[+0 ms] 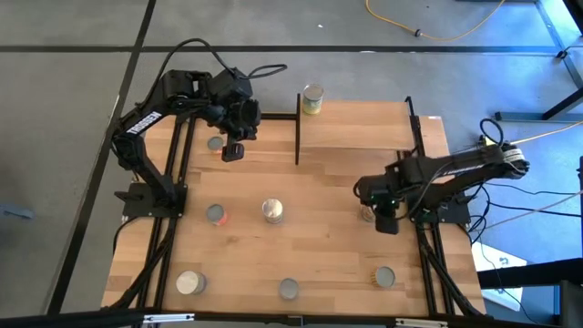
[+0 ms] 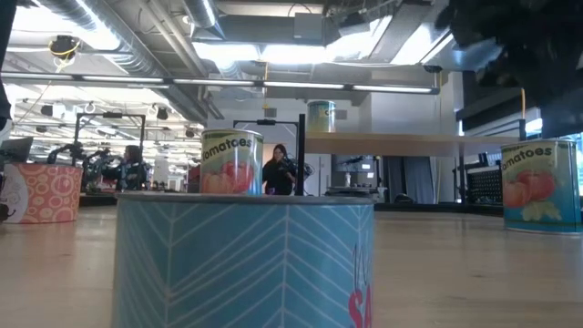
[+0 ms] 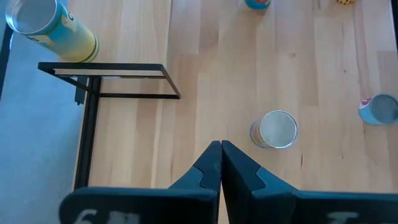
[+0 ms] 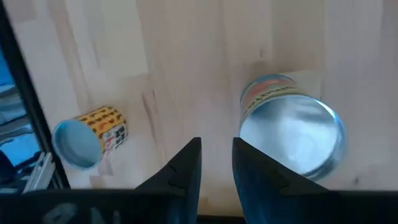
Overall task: Pick and place cans onto a shelf
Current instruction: Put the right canned tomatoes on the shelf
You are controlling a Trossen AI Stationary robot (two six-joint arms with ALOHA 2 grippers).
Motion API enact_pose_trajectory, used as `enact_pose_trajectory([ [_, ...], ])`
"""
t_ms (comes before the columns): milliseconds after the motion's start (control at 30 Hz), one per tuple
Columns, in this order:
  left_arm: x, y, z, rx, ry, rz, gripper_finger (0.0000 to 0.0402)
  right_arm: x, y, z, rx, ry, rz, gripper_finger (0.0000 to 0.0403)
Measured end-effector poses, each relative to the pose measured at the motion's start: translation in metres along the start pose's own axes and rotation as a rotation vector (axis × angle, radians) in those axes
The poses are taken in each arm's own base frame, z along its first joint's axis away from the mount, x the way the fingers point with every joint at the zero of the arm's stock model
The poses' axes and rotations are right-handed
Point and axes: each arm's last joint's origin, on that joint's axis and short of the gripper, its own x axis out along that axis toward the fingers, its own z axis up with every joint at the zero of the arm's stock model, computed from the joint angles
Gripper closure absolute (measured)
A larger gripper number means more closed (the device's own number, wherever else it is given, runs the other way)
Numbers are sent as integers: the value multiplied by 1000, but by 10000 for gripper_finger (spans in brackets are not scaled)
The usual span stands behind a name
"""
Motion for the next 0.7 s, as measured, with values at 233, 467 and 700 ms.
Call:
enact_pose_trajectory([
  [233, 0, 0, 0, 1, -4, 1, 402, 18, -3, -2, 62, -4, -2, 312],
  [467, 0, 0, 2, 3, -19, 3, 402, 24, -6, -1, 81, -31, -46, 311],
  [700, 0, 1, 3, 5, -34, 6, 401, 24, -7, -1, 99, -39, -56, 311],
])
